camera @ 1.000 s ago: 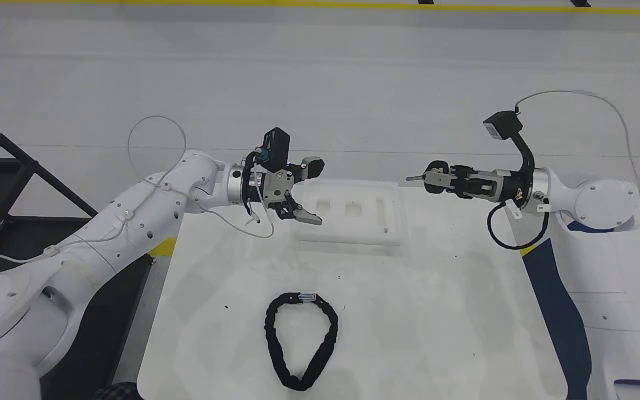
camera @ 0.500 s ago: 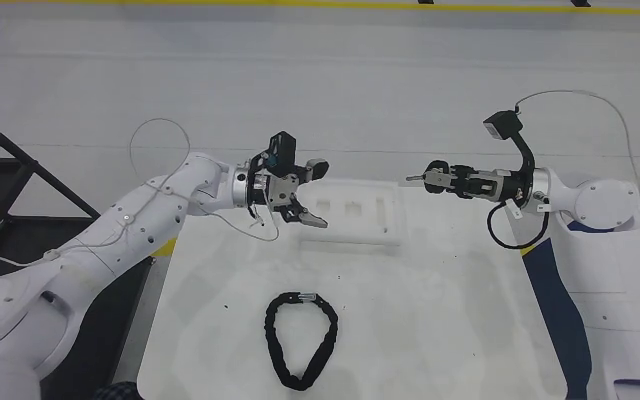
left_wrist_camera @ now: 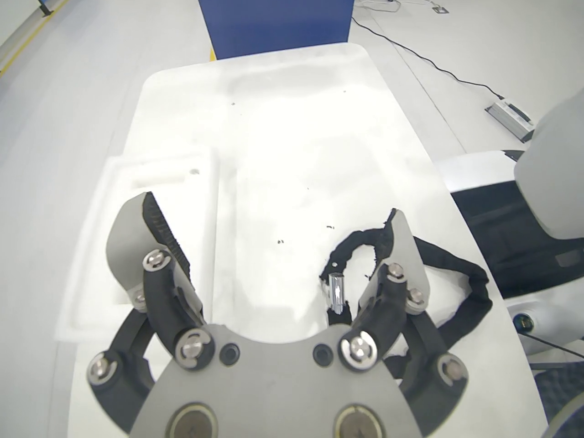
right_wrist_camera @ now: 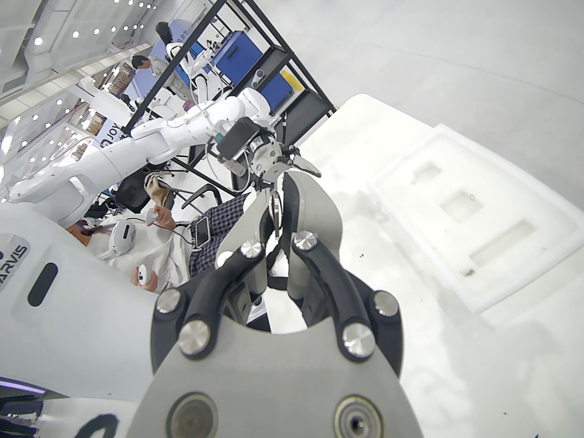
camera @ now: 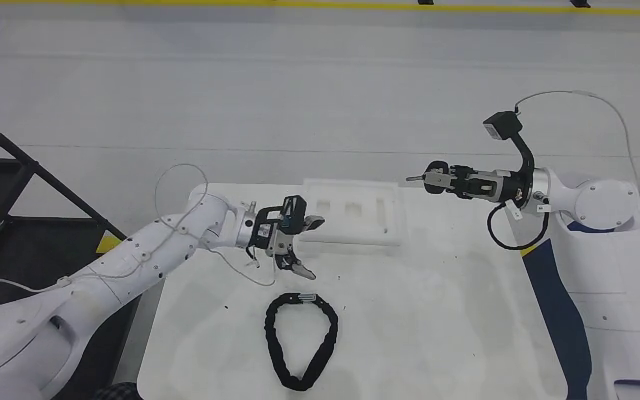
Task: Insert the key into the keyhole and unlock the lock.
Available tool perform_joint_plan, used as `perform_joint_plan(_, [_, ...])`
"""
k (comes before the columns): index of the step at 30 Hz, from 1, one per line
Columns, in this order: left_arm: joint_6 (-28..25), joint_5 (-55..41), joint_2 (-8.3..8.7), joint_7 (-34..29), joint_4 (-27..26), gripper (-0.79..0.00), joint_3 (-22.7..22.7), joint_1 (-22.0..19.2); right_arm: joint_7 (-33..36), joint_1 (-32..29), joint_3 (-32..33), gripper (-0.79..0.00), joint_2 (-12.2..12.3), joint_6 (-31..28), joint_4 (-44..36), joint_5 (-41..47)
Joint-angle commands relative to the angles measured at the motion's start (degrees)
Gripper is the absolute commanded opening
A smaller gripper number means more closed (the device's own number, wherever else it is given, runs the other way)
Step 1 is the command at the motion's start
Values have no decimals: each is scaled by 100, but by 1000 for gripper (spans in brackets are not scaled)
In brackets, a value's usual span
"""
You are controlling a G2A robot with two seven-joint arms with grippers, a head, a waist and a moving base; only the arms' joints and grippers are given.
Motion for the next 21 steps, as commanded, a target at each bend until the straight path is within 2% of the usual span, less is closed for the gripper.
perform_joint_plan(1, [-26, 188, -12, 104, 61, 0, 8, 89, 0, 0, 0, -785, 0, 0, 0, 0])
perform_joint_plan(7, [-26, 849, -104, 405, 170, 0, 100, 340, 0, 0, 0, -785, 0, 0, 0, 0])
perform_joint_plan(14, [-26, 1255, -342, 1093, 730, 0, 453, 495, 0, 0, 0, -785, 0, 0, 0, 0])
perform_joint_plan(21, [-26, 1965, -576, 1575, 1276, 0, 453, 634, 0, 0, 0, -785, 0, 0, 0, 0])
